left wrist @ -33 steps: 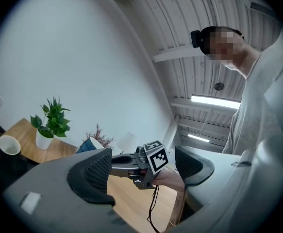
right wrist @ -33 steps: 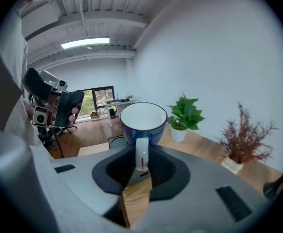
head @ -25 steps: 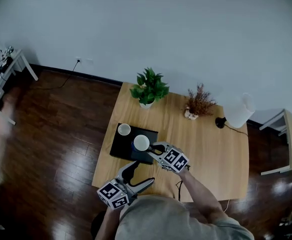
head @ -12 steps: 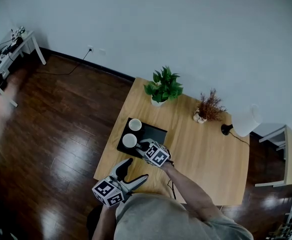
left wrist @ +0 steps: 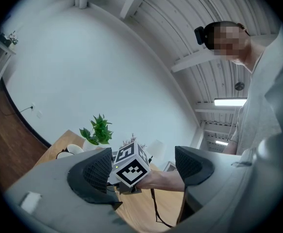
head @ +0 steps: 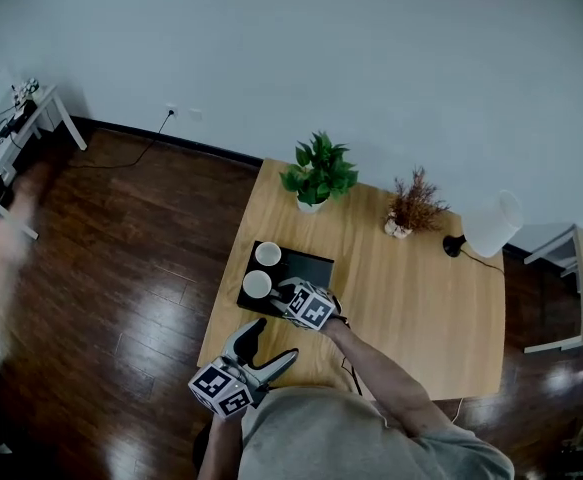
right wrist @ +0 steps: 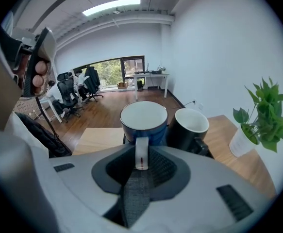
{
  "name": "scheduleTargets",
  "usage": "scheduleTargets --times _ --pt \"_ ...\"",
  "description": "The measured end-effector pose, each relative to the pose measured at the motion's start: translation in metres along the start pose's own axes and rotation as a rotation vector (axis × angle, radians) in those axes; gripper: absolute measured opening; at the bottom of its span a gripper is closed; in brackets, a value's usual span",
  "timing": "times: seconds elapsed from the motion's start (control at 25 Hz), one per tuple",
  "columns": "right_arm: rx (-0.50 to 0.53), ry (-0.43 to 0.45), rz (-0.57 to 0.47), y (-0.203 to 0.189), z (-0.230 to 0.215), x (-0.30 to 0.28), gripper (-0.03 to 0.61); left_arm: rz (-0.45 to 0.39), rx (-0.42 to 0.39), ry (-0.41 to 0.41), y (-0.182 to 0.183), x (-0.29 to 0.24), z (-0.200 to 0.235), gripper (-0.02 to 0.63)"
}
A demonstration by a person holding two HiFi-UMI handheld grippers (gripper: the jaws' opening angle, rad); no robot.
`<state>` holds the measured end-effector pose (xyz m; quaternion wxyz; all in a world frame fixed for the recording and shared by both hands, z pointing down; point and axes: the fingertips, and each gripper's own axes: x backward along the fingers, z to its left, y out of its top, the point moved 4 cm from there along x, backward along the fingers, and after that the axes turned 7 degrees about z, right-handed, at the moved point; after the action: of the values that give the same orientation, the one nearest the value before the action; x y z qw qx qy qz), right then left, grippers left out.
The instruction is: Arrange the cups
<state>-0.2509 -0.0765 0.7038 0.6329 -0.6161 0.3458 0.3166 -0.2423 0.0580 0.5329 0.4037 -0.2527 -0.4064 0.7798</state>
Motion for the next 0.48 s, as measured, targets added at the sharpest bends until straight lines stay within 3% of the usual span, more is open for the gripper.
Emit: scheduleTargets --times 0.28,0.48 --pt "-0.04 -0.023 -0.003 -0.009 0.001 0.02 0.115 0.016 -0.031 -0.036 0.006 -0.016 -0.009 0.393" --pt "-0.126 -0.065 -0.135 -0.019 -0.001 0.062 0.115 0.042 -0.049 -0.071 0.011 -0.029 -0.013 0.393"
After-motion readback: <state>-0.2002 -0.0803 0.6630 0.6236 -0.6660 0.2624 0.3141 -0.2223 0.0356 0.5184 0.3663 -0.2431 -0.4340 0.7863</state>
